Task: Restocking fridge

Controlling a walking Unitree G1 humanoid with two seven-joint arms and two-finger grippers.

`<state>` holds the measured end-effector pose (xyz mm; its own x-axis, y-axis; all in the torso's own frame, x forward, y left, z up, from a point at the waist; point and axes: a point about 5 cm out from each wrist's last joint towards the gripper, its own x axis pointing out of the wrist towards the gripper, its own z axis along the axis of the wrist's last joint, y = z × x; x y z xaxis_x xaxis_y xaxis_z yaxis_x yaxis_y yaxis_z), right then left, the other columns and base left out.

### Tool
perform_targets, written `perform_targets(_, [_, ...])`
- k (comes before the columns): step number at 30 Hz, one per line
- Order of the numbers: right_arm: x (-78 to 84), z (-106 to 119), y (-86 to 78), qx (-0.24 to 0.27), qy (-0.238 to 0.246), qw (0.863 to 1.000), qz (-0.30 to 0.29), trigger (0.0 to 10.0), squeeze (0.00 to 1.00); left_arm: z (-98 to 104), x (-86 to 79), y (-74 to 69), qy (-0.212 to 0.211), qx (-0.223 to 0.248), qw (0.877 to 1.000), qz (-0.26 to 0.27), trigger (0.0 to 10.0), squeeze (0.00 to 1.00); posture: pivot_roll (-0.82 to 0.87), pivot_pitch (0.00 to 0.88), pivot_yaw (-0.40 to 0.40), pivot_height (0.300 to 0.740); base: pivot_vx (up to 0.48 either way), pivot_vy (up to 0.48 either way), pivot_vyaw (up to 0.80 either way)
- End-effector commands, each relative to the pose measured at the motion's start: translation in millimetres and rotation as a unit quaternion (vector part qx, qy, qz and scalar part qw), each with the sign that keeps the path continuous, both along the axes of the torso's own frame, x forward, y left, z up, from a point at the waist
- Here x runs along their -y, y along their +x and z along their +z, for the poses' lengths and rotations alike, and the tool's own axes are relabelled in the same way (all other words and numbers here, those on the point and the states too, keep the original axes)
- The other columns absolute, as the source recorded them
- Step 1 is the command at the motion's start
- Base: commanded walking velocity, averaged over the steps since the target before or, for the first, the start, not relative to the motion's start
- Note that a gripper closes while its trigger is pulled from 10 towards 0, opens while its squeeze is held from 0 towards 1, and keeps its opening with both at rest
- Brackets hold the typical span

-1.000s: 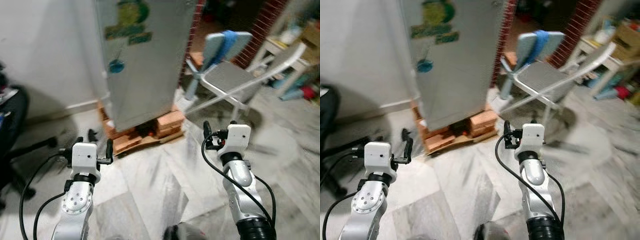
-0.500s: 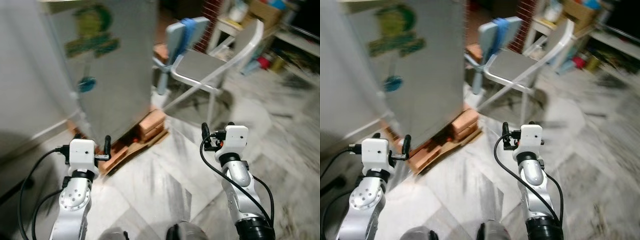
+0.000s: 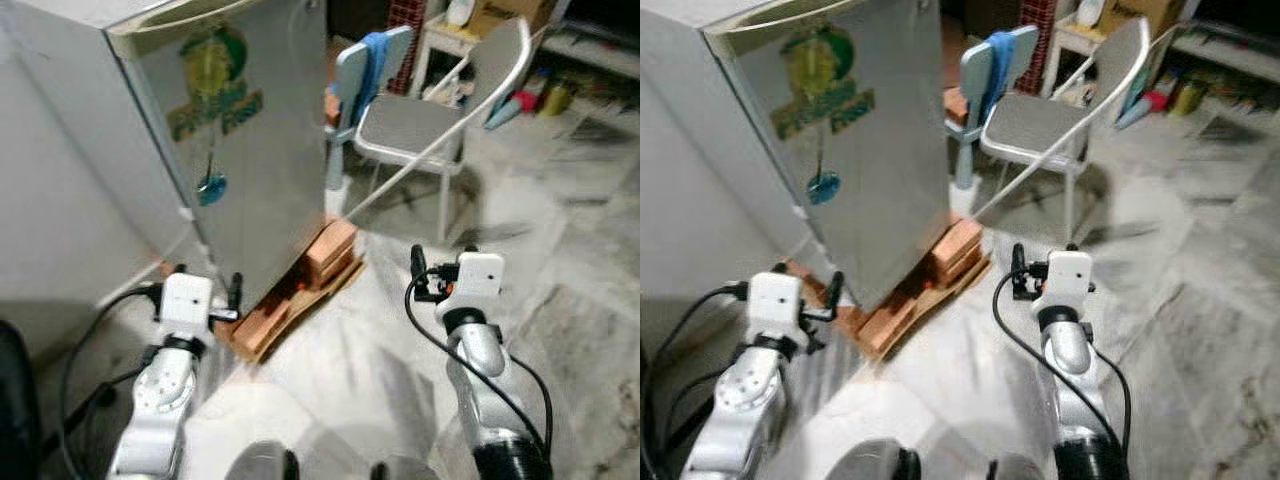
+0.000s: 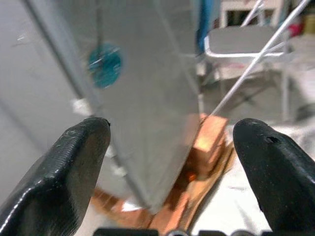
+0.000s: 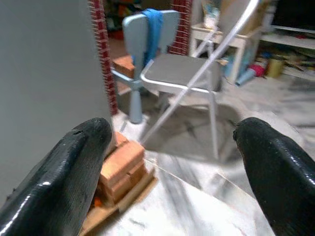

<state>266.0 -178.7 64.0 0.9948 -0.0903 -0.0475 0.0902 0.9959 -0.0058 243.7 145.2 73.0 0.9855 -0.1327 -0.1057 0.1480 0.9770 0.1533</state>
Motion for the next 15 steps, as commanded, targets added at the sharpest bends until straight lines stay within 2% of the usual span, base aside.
perform_targets(1, [6.8, 7.3, 0.0, 0.016, -0.005, 1.000, -0.014, 10.0, 0.00, -3.1, 1.7, 1.2, 0.005, -0.010, 1.000, -0.006, 10.0, 0.00, 0.03, 0.049, 0.063, 0.740, 0.000, 0.000, 0.00])
perform_targets(5, [9.2, 7.2, -0.3, 0.012, -0.011, 1.000, -0.009, 10.0, 0.00, -5.6, 0.2, -0.1, -0.006, -0.019, 1.000, 0.013, 10.0, 0.00, 0.04, 0.063, 0.025, 0.740, 0.000, 0.074, 0.00])
perform_targets(13, [0.7, 10.4, 9.3, 0.012, -0.017, 1.000, 0.022, 10.0, 0.00, -6.5, -4.9, -7.4, -0.008, -0.020, 0.999, 0.032, 10.0, 0.00, 0.07, 0.080, -0.003, 0.740, 0.000, 0.000, 0.00])
perform_targets(15, [-0.5, 10.7, 9.7, 0.013, -0.021, 0.999, 0.027, 10.0, 0.00, -7.9, -6.6, -9.2, -0.012, -0.026, 0.999, 0.037, 10.0, 0.00, 0.06, 0.083, -0.007, 0.740, 0.000, 0.480, 0.00])
